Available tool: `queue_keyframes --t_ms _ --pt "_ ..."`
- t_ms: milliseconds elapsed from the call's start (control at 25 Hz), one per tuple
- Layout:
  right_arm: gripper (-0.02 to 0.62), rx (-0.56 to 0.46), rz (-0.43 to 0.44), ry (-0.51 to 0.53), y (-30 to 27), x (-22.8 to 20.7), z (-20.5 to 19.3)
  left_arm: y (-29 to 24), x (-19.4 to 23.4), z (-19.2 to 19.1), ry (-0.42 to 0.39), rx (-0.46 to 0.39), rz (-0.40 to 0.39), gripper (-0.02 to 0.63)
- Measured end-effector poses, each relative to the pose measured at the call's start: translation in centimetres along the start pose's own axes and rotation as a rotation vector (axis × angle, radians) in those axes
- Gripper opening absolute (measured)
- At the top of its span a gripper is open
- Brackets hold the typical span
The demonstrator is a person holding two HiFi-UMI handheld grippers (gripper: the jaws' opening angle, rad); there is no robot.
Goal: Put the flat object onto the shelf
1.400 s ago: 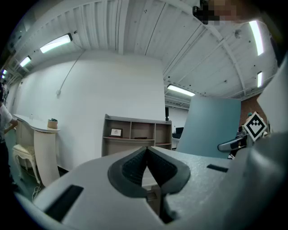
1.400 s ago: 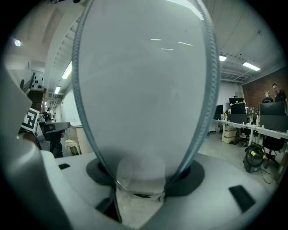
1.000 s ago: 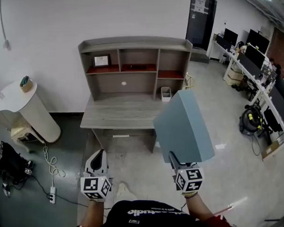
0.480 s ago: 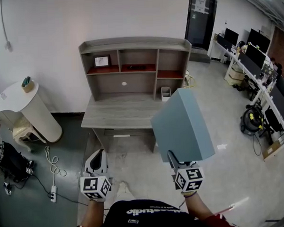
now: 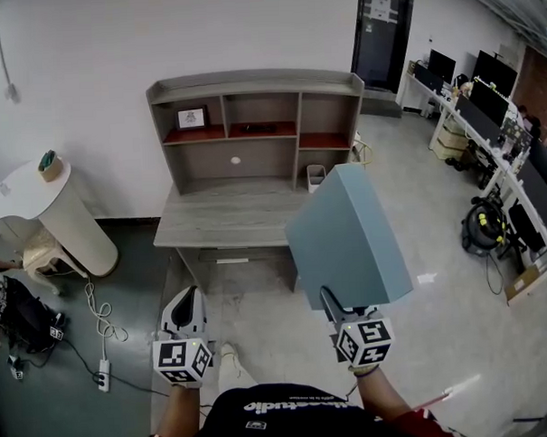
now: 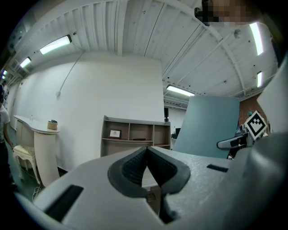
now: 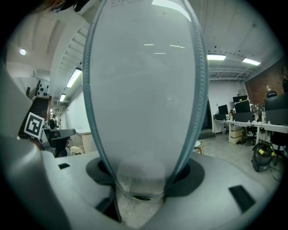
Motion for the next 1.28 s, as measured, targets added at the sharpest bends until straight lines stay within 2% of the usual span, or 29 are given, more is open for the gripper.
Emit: queue_keyframes --t_ms 480,720,1280 --pt "0.276 0.026 -0.062 0.007 -3.4 -0.2 0.4 -4.6 4.6 0.5 0.023 0.001 0.004 0.006" --pt "0.278 0.028 -0.076 -0.024 -6.0 0.1 0.6 -7.3 6.5 0.8 0.026 0.005 -0.018 0.006" --pt "0.278 0.037 -0.142 -0.023 -14.3 0.1 2.5 -16.2 11.9 1.0 0.051 0.019 -0.074 0.006"
Point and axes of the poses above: the fingertips, and each gripper's own axes: y backward along the fingers, x to its left, z out of its top, the point moved 4 cm from there along y, backward along the fingers, and after that the axes turned 7 degrees about z, right-handed, at the moved point
